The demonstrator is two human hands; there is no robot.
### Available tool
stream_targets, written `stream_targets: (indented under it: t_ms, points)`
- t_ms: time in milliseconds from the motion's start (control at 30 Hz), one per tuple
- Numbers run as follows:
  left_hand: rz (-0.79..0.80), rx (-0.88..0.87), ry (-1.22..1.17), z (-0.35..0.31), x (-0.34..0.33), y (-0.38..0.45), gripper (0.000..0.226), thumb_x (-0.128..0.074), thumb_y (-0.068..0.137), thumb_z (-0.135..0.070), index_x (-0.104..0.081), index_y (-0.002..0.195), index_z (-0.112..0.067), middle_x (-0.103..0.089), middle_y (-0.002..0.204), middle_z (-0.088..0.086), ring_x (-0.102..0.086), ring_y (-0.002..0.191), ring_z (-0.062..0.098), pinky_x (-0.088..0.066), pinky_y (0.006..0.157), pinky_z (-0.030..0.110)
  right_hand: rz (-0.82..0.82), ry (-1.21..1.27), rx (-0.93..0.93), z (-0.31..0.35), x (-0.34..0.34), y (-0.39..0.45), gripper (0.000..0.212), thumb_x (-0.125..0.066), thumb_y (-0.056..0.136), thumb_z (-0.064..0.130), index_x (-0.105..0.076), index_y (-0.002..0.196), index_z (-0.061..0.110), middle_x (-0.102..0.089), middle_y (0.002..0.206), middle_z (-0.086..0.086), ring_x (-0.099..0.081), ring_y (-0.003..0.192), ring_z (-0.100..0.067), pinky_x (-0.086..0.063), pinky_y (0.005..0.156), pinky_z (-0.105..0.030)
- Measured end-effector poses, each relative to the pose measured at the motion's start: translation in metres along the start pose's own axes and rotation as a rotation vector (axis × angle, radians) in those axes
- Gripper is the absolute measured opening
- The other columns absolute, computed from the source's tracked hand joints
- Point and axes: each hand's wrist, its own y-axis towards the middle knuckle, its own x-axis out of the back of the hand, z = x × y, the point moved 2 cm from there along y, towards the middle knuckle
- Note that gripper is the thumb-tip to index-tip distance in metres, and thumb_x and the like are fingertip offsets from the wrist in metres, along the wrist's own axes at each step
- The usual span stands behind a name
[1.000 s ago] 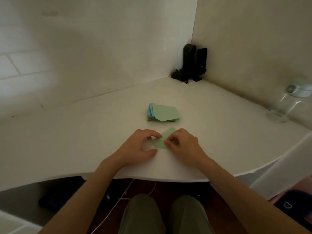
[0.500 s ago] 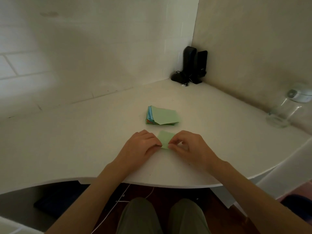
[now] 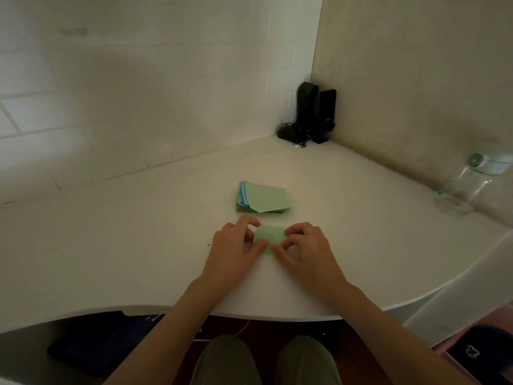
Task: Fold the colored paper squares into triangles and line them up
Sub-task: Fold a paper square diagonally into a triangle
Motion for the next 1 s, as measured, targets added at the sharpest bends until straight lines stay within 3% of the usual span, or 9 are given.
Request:
stream_targets:
  t_ms: [200, 333, 433, 533, 633, 733, 800, 900, 1000]
  points:
    - [-0.011, 0.011, 0.011, -0.004, 0.0, -0.002, 0.035, -0.073, 0.078, -0.033, -0.056, 0.107, -0.022, -0.048, 0.073, -0.02, -0.051, 0.083, 0.012, -0.044, 0.077, 0.033, -0.048, -0.044, -0.051, 0.004, -0.002, 0.001, 0.032, -0.07, 0.07, 0.056, -0.063, 0.068, 0.024, -0.052, 0.096, 0.007, -0.048, 0.092, -0.013, -0.042, 0.079, -0.029]
    - [-0.001, 0.038, -0.052, 0.003, 0.001, -0.001, 0.038, -0.078, 0.074, -0.026, -0.056, 0.105, -0.02, -0.055, 0.08, -0.01, -0.051, 0.082, 0.011, -0.043, 0.076, 0.025, 0.019, -0.003, -0.135, 0.0, -0.001, 0.006, 0.035, -0.076, 0.066, 0.052, -0.062, 0.085, 0.025, -0.048, 0.1, 0.005, -0.044, 0.097, -0.013, -0.032, 0.079, -0.022]
    - [-0.004, 0.038, -0.089, 0.008, 0.004, 0.001, 0.03, -0.078, 0.073, -0.015, -0.061, 0.097, -0.018, -0.058, 0.085, -0.004, -0.053, 0.079, 0.006, -0.039, 0.07, 0.01, 0.129, 0.019, -0.199, -0.002, 0.001, 0.014, 0.041, -0.079, 0.066, 0.04, -0.06, 0.099, 0.025, -0.048, 0.103, 0.004, -0.044, 0.102, -0.018, -0.035, 0.084, -0.026]
    - [0.02, 0.02, -0.09, 0.012, 0.006, 0.002, 0.016, -0.076, 0.075, -0.009, -0.069, 0.086, -0.018, -0.062, 0.085, -0.004, -0.056, 0.078, 0.004, -0.036, 0.069, 0.004, 0.213, 0.086, -0.235, -0.004, 0.002, 0.019, 0.042, -0.08, 0.066, 0.033, -0.061, 0.103, 0.03, -0.055, 0.11, 0.002, -0.049, 0.105, -0.023, -0.043, 0.092, -0.038]
    - [0.07, -0.044, -0.024, 0.011, 0.004, 0.003, 0.012, -0.07, 0.081, -0.009, -0.074, 0.084, -0.021, -0.061, 0.088, -0.005, -0.055, 0.081, 0.01, -0.039, 0.074, 0.012, 0.322, 0.122, -0.266, -0.003, 0.009, 0.025, 0.045, -0.08, 0.069, 0.027, -0.062, 0.11, 0.032, -0.055, 0.113, 0.006, -0.05, 0.103, -0.016, -0.043, 0.091, -0.029]
    - [0.126, -0.093, 0.138, 0.005, 0.004, 0.004, 0.019, -0.063, 0.085, -0.006, -0.073, 0.089, -0.021, -0.059, 0.095, -0.002, -0.047, 0.085, 0.015, -0.042, 0.076, 0.026, 0.387, 0.136, -0.25, 0.001, 0.016, 0.034, 0.039, -0.072, 0.077, 0.015, -0.066, 0.115, 0.02, -0.063, 0.107, 0.001, -0.054, 0.085, -0.008, -0.039, 0.074, -0.014]
    - [0.1, -0.182, 0.247, 0.0, 0.004, 0.003, 0.02, -0.061, 0.082, -0.002, -0.071, 0.089, -0.017, -0.058, 0.092, 0.004, -0.048, 0.083, 0.021, -0.048, 0.068, 0.038, 0.376, 0.108, -0.229, 0.002, 0.022, 0.034, 0.033, -0.066, 0.081, 0.011, -0.068, 0.114, 0.016, -0.068, 0.102, -0.003, -0.057, 0.081, -0.008, -0.038, 0.068, -0.008]
    - [0.101, -0.251, 0.37, -0.007, 0.002, -0.004, 0.019, -0.055, 0.084, -0.02, -0.068, 0.096, -0.012, -0.057, 0.092, 0.006, -0.05, 0.084, 0.025, -0.049, 0.066, 0.038, 0.324, 0.098, -0.216, 0.003, 0.027, 0.025, 0.029, -0.063, 0.081, 0.006, -0.071, 0.108, 0.014, -0.07, 0.1, -0.005, -0.057, 0.073, -0.003, -0.036, 0.063, 0.002]
    - [0.134, -0.205, 0.492, -0.013, -0.001, -0.012, 0.057, -0.032, 0.082, -0.06, -0.065, 0.101, -0.017, -0.055, 0.098, 0.0, -0.047, 0.089, 0.019, -0.042, 0.073, 0.032, 0.28, 0.087, -0.21, 0.007, 0.03, 0.016, 0.025, -0.066, 0.079, 0.009, -0.073, 0.102, 0.016, -0.072, 0.094, -0.004, -0.055, 0.066, 0.003, -0.036, 0.062, 0.004]
